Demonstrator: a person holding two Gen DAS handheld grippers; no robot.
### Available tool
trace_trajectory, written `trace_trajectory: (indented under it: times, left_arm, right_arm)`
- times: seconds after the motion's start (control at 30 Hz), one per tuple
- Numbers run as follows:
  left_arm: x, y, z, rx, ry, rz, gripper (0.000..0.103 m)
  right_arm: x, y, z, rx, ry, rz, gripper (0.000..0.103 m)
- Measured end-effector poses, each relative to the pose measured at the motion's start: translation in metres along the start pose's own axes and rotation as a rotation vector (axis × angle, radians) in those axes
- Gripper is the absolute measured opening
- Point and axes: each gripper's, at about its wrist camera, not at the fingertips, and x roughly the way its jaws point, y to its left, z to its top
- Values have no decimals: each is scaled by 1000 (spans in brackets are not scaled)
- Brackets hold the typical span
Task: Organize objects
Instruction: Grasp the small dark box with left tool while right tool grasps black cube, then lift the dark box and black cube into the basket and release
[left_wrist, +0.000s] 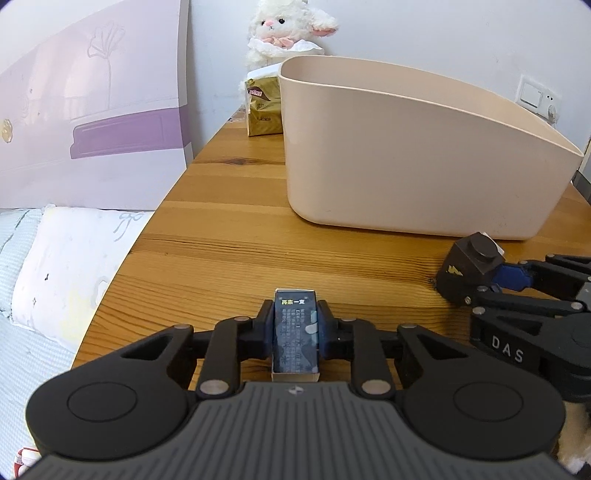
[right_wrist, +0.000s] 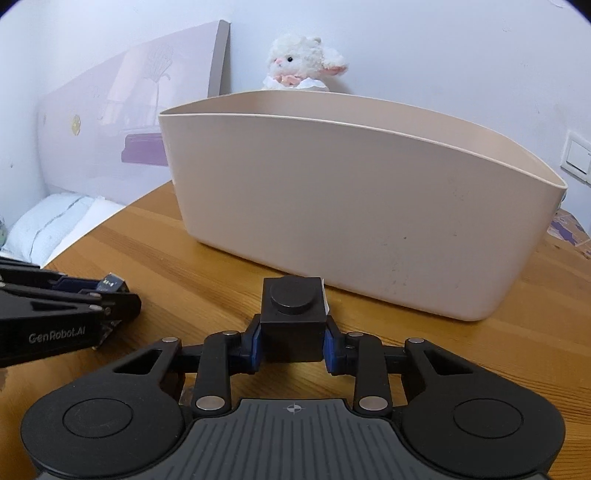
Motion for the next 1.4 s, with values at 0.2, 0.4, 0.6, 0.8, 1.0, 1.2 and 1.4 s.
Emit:
trace_trajectory:
  times: [0.2,0.4,0.6,0.8,1.0,1.2,1.4]
  left_arm:
    - [-7,-4,-1,8,11,12,25]
    - [-33,-13,7,41,-38,25,25]
    - [-70,-33,29,98,-143,44,25]
    - [-90,-59,63,148,-250,61,25]
    - [-79,-86,102,157,-299,63,25]
    - [-45,-109,136,166,-289,78,25]
    - [1,-111,153,111,-195,85,25]
  right_arm:
    - [-20,-17,-3,45,-1,19,29]
    - [-62,-32,7,40,-75,27,29]
    - [-101,-51,29,54,-173,14,29]
    - [-120,-72,57,68,-259,-10,29]
    - [-122,-96,86,99,-318,-50,29]
    - [-105,-115,106,106,-320,-92,29]
    - [-71,-121,119,86,-265,-111,29]
